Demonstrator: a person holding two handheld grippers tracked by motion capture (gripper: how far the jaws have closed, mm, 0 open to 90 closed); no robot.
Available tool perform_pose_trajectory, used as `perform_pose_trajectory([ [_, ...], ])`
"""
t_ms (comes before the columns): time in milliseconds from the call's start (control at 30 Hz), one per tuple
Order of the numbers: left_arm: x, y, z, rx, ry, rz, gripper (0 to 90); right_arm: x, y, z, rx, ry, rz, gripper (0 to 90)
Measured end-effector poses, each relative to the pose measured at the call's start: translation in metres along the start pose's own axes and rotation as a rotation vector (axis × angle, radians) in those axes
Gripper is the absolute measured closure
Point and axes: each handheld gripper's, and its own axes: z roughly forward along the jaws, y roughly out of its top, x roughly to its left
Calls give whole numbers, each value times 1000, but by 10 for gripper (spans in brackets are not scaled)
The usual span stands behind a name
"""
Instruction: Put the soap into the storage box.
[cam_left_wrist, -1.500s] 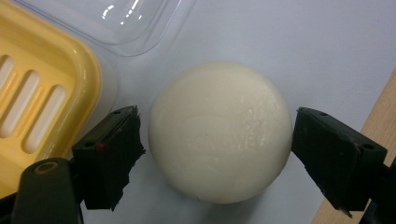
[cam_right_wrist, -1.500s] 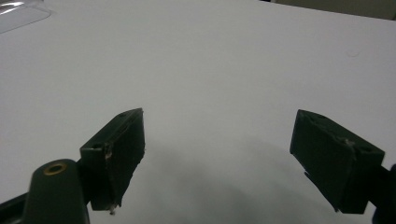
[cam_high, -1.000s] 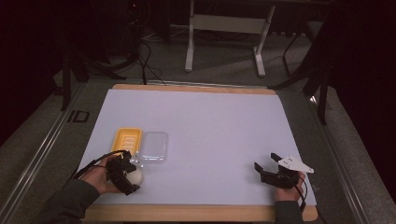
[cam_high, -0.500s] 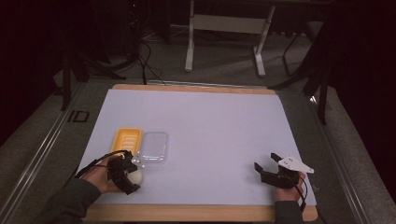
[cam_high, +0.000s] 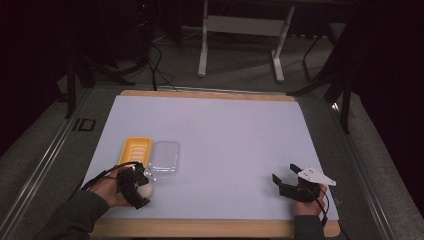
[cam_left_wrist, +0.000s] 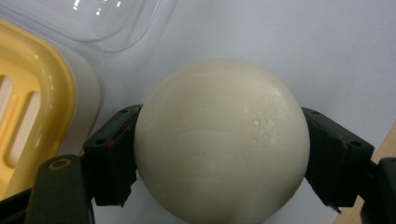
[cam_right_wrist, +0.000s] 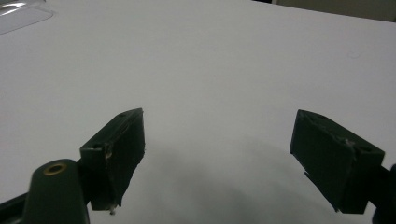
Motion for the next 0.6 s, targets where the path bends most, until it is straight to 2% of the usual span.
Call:
perform_pose_trajectory([
  [233,0,3,-1,25,1,7,225,0,0,0,-1,0,-1,174],
  [600,0,3,-1,23,2,11,230,0,0,0,-3,1,-4,173],
])
